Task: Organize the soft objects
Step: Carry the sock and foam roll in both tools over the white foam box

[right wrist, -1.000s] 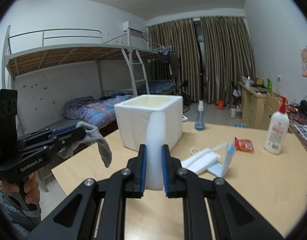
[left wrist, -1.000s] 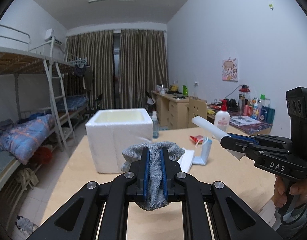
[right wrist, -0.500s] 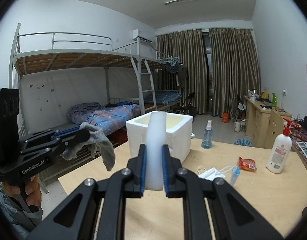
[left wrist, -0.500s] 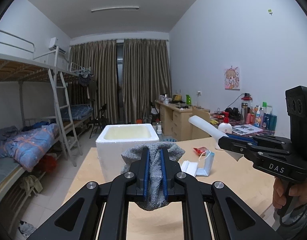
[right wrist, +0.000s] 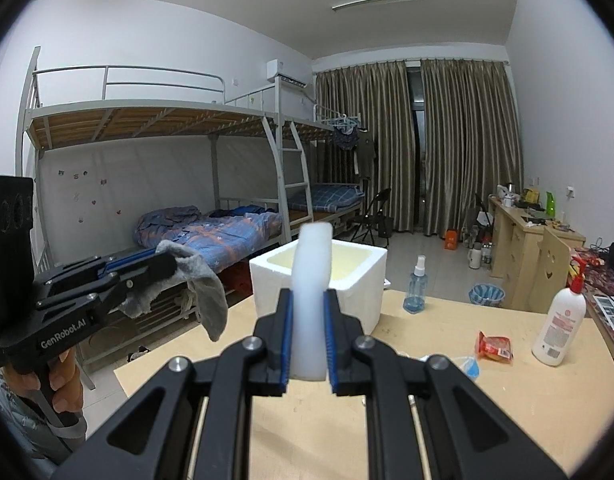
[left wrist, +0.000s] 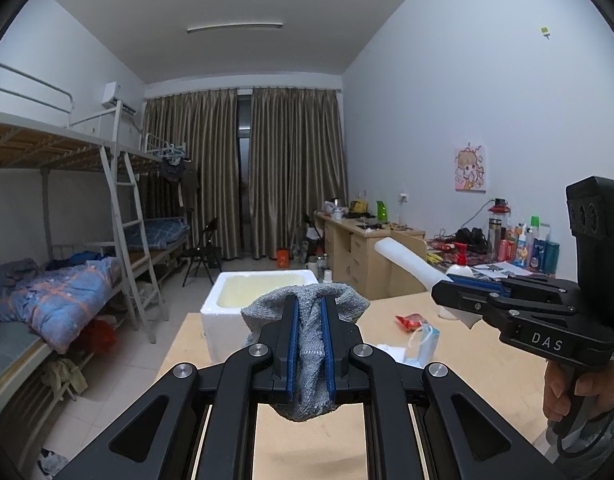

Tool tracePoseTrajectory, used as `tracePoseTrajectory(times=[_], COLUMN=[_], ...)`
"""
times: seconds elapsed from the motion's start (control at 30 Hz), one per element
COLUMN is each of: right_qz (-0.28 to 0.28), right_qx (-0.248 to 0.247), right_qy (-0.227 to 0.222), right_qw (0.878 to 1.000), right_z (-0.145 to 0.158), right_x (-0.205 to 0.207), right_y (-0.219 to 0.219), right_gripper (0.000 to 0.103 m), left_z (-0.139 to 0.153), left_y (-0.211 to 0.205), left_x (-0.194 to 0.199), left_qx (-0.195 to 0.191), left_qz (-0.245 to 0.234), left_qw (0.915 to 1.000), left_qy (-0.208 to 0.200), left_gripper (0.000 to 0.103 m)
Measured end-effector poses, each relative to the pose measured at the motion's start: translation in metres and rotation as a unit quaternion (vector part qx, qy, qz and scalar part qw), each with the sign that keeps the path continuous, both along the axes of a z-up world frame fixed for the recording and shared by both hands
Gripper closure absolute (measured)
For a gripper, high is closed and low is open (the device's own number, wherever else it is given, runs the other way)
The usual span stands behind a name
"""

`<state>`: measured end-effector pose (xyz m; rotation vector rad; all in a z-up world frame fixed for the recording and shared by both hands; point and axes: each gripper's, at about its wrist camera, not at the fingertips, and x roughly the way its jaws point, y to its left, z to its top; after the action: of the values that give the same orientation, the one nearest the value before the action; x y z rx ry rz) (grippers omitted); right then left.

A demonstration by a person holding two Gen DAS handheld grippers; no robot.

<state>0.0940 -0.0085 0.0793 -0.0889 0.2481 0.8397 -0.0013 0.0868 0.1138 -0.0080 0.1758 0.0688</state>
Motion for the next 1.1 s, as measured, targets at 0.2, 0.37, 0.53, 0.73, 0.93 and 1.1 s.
tracePoseTrajectory(times=[0.2, 0.37, 0.53, 0.73, 0.93, 1.1], right_qz=[0.008, 0.015, 0.020, 0.022, 0.025, 0.028], right_qx=[-0.004, -0.009, -0.015, -0.020, -0.023, -0.029], right_qy=[0.009, 0.013, 0.018, 0.019, 0.021, 0.014], right_qw=[1.000, 1.000, 1.000, 0.999, 0.999, 0.999], right_z=[0.003, 0.007, 0.010, 0.016, 0.021, 0.030], right_x=[0.014, 0.023, 0.032, 0.041, 0.051, 0.063], right_y=[0.014, 0.024, 0.034, 0.043, 0.052, 0.065], right_gripper=[0.086, 0.086, 0.086, 0.086, 0.086, 0.086], left_z=[0.009, 0.015, 0.017, 0.019, 0.025, 0.027], left_y=[0.011, 0.025, 0.031, 0.044, 0.052, 0.062], left_x=[0.014, 0.026, 0.040, 0.058, 0.076, 0.092], left_qx=[-0.001, -0.007, -0.009, -0.013, -0.008, -0.012], left_qz=[0.013, 0.023, 0.026, 0.033, 0.040, 0.044], left_qw=[0.9999, 0.9997, 0.9996, 0.9994, 0.9991, 0.9989], left_qy=[-0.001, 0.000, 0.002, 0.003, -0.004, -0.006], left_gripper=[0.092, 0.092, 0.092, 0.092, 0.091, 0.092])
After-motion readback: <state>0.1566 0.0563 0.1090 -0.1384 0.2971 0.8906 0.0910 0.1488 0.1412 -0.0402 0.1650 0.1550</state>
